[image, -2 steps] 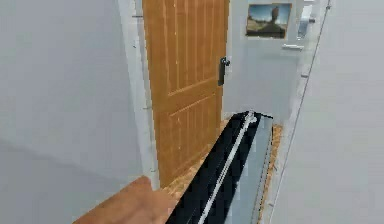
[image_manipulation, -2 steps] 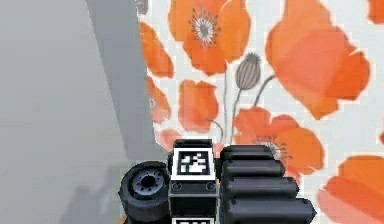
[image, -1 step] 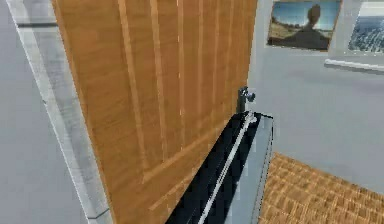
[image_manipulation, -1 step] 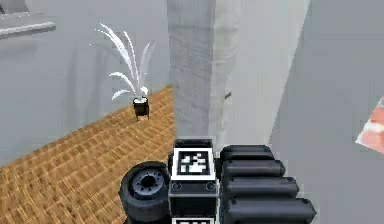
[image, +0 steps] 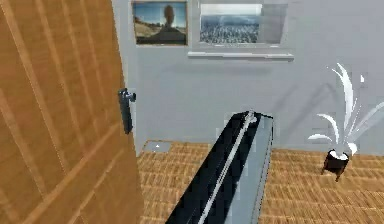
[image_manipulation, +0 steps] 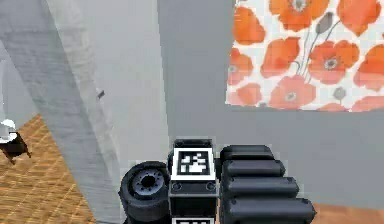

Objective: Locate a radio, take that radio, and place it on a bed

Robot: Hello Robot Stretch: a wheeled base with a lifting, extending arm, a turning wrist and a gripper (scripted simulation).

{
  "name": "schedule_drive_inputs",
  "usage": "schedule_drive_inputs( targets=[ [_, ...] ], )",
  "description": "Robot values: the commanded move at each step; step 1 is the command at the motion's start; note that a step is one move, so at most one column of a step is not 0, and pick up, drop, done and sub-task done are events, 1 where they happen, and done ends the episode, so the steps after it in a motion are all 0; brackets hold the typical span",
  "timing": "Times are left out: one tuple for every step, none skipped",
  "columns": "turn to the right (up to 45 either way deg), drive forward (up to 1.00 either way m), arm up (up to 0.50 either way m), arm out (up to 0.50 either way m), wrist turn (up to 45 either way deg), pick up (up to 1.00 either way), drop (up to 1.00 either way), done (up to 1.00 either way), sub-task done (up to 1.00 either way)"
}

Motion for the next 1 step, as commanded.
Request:
schedule_drive_inputs(
  targets=[
    [0.0,0.4,0.0,0.0,0.0,0.0,0.0,0.0,0.0]
  ],
)
